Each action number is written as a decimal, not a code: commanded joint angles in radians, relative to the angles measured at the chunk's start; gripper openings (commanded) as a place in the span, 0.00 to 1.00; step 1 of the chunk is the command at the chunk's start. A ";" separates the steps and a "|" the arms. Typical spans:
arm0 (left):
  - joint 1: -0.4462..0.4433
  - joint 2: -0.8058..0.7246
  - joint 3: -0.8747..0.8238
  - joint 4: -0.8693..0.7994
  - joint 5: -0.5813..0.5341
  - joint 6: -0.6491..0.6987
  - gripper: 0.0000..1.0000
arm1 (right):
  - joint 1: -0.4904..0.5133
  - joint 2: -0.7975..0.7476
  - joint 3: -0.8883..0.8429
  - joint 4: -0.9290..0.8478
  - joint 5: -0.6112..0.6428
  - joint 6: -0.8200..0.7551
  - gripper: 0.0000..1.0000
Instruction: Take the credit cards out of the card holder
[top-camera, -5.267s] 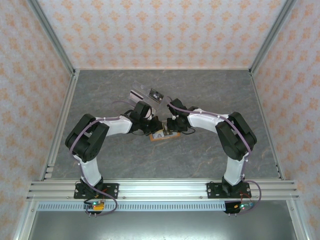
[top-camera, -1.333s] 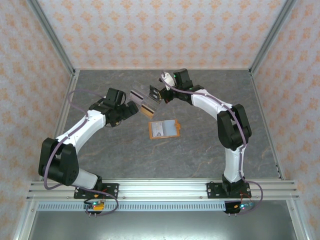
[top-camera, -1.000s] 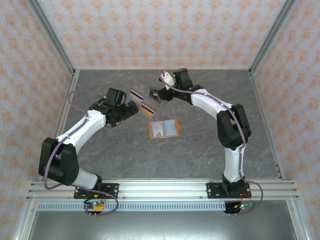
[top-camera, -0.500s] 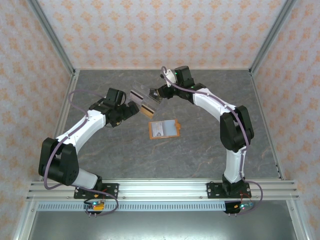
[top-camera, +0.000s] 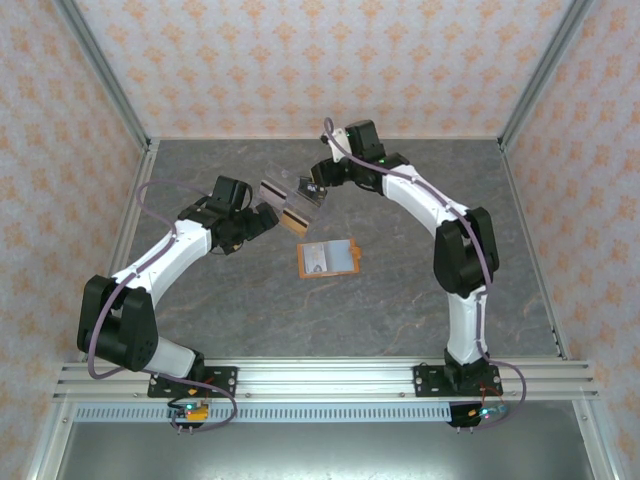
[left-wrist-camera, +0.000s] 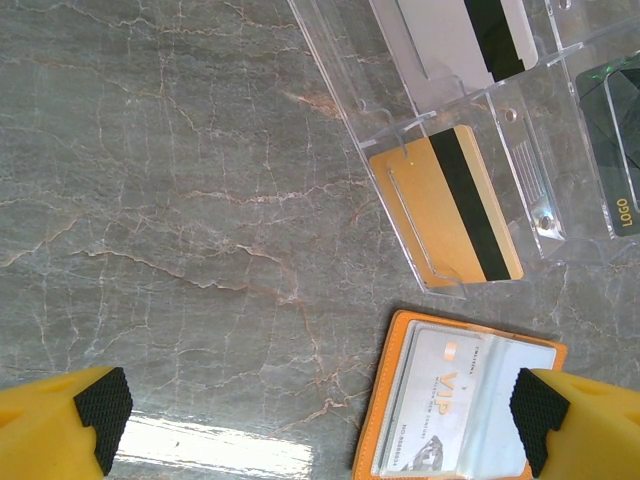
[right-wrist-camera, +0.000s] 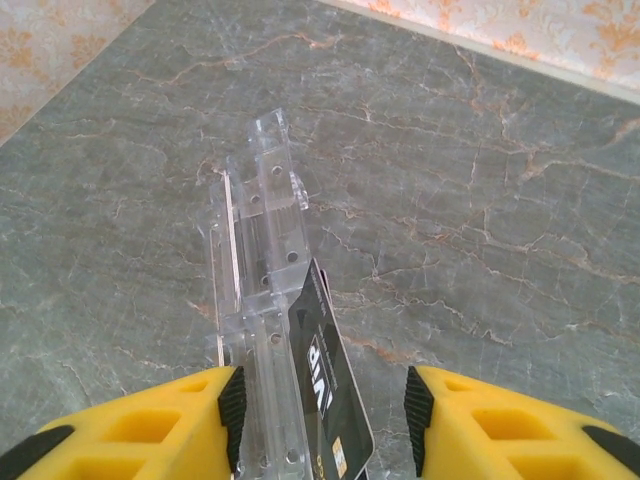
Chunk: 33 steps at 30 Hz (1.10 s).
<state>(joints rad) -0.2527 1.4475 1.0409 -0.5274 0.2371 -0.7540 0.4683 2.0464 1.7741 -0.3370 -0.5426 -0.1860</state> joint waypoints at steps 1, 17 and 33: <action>0.012 0.001 0.019 0.001 0.008 0.002 1.00 | -0.006 0.053 0.053 -0.108 -0.013 0.039 0.49; 0.013 0.004 0.019 -0.010 -0.004 0.012 1.00 | -0.012 0.069 0.064 -0.096 -0.034 -0.033 0.19; 0.012 0.007 0.014 -0.005 0.008 0.010 1.00 | -0.011 -0.045 -0.175 0.176 -0.044 -0.050 0.27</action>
<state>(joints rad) -0.2527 1.4475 1.0409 -0.5274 0.2478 -0.7536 0.4629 2.0373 1.6089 -0.2073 -0.5827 -0.2165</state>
